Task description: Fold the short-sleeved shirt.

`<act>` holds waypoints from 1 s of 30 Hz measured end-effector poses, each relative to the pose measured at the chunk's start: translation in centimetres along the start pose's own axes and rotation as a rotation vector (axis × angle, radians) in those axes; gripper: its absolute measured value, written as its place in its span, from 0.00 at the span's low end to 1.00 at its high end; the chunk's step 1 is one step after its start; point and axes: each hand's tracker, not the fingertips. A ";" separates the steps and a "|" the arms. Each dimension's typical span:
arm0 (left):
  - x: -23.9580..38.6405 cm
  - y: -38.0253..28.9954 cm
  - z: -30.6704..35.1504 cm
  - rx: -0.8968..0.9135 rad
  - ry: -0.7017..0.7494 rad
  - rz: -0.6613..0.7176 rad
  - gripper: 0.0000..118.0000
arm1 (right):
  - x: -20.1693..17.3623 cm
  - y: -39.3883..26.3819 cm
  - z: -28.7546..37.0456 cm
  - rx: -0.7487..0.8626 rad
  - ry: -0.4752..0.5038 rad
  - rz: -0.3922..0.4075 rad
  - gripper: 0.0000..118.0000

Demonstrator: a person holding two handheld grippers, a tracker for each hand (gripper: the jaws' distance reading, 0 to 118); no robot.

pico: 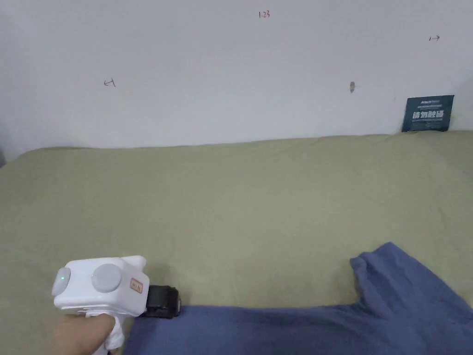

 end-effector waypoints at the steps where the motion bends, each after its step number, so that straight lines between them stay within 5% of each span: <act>1: 0.2 -0.1 -0.5 -0.017 -0.001 -0.014 0.96 | 0.4 0.2 -0.2 0.004 0.006 -0.008 0.01; 5: 1.1 -1.2 0.1 0.031 0.046 0.023 0.70 | 2.7 2.5 -1.9 0.005 0.012 -0.020 0.01; 8: 0.9 -1.1 1.4 0.034 -0.062 0.031 0.04 | 5.7 6.2 -4.4 0.019 0.022 -0.005 0.01; 10: 0.8 -1.6 2.3 0.063 -0.170 0.085 0.02 | 8.0 8.9 -7.3 -0.013 0.048 -0.014 0.13; 12: 1.5 -2.3 3.6 0.076 -0.132 0.077 0.02 | 10.4 11.4 -11.0 -0.124 0.061 -0.020 0.64; 13: 1.6 -2.4 4.0 0.080 -0.124 0.066 0.02 | 11.4 12.3 -13.2 -0.204 0.057 -0.014 0.68; 18: 1.9 -2.4 5.1 0.065 -0.153 0.064 0.02 | 13.9 14.7 -20.6 -0.470 -0.033 -0.021 0.68; 27: 1.5 -1.9 3.6 0.033 -0.155 0.071 0.02 | 12.8 14.0 -25.0 -0.609 0.028 -0.074 0.66; 28: 1.5 -1.9 3.5 0.032 -0.161 0.081 0.02 | 12.4 13.7 -24.9 -0.641 -0.002 -0.054 0.61; 29: 1.5 -2.0 3.5 0.031 -0.166 0.087 0.02 | 12.1 13.6 -24.5 -0.630 -0.015 -0.012 0.44; 30: 1.5 -2.0 3.4 0.033 -0.169 0.087 0.02 | 11.8 13.7 -24.3 -0.616 -0.051 0.006 0.03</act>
